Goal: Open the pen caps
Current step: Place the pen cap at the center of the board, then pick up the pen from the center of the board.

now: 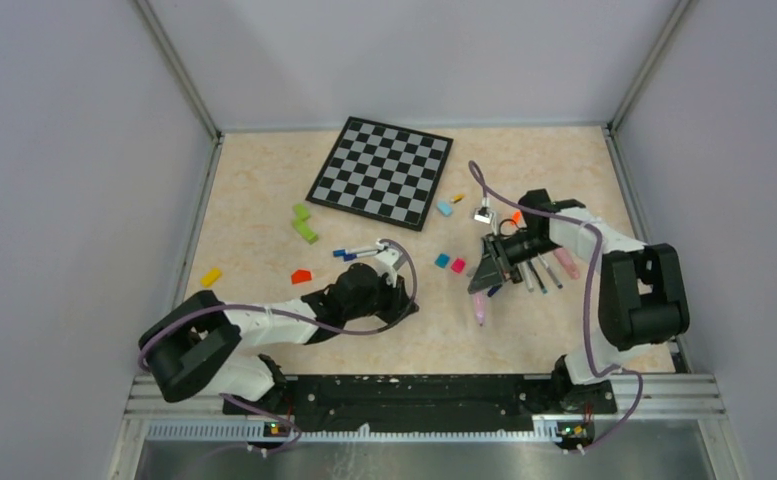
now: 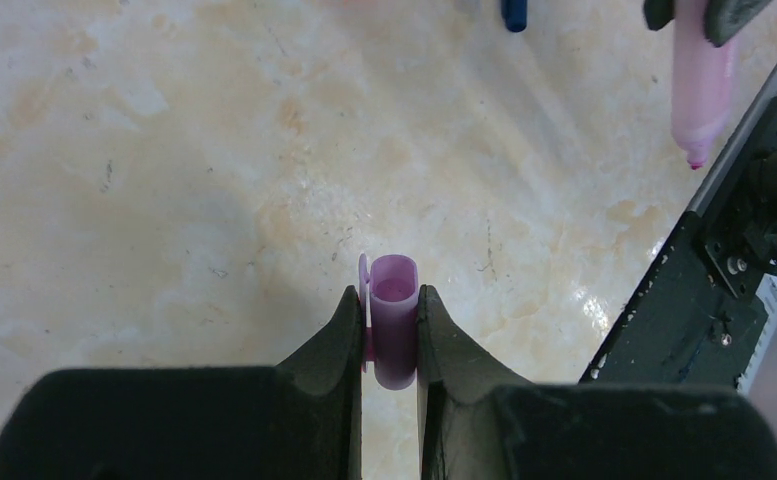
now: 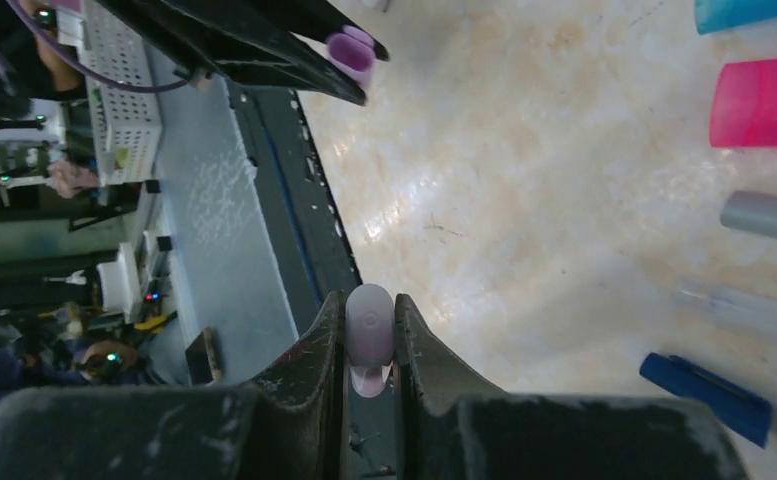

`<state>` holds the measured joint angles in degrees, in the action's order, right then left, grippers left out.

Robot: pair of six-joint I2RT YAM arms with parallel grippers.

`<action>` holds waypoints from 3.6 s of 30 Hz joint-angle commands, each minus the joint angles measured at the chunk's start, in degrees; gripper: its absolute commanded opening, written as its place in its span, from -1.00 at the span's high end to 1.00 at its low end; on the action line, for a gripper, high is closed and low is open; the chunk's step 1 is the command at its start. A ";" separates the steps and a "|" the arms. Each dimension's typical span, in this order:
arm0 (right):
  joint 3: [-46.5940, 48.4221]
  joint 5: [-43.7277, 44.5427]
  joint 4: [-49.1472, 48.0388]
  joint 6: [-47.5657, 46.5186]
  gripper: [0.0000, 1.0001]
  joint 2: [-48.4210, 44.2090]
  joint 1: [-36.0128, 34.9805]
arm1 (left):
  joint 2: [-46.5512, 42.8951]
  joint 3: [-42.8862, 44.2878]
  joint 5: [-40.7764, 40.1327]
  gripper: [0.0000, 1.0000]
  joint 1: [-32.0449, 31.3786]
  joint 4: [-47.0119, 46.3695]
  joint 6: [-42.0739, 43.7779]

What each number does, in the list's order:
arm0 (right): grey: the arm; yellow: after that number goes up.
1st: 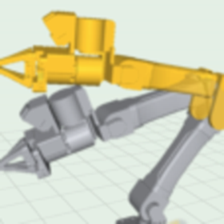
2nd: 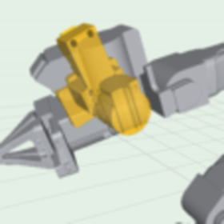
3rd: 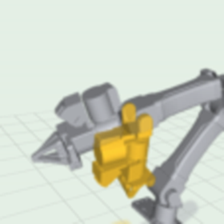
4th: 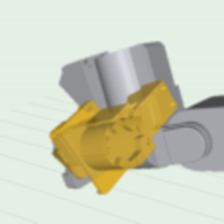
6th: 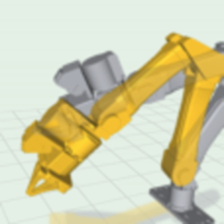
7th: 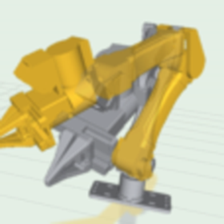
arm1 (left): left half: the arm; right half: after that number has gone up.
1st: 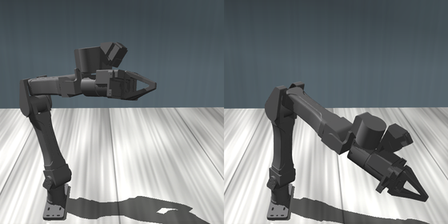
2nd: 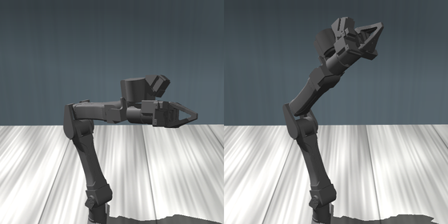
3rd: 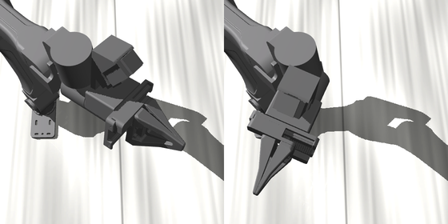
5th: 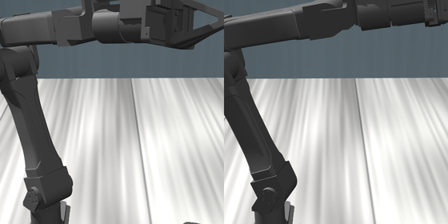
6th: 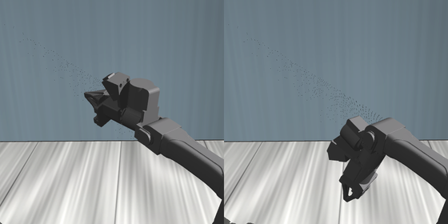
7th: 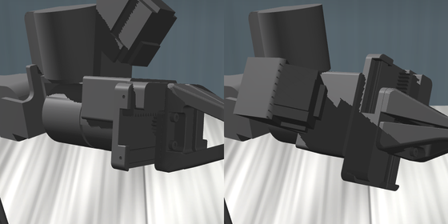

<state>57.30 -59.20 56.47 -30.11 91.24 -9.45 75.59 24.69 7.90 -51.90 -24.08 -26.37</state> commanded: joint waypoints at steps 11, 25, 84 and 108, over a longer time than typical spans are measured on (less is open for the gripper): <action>-21.93 4.94 -50.99 43.85 0.91 -4.77 -7.44 | 7.61 3.13 -3.32 0.90 0.04 -3.55 -12.26; -23.45 18.94 -51.58 48.51 0.44 -7.20 -11.64 | 10.66 8.87 -6.52 0.44 -0.31 9.77 -13.74; -18.89 6.01 -30.05 6.05 -0.11 -30.95 20.88 | 31.51 51.92 -2.68 0.13 23.58 53.67 49.14; -18.89 6.65 -29.91 5.76 -0.11 -30.42 21.23 | 31.93 49.33 0.53 0.37 25.01 54.32 51.54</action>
<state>35.77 -51.92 27.51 -22.98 60.84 11.22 107.15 74.74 6.96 -27.14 29.80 24.23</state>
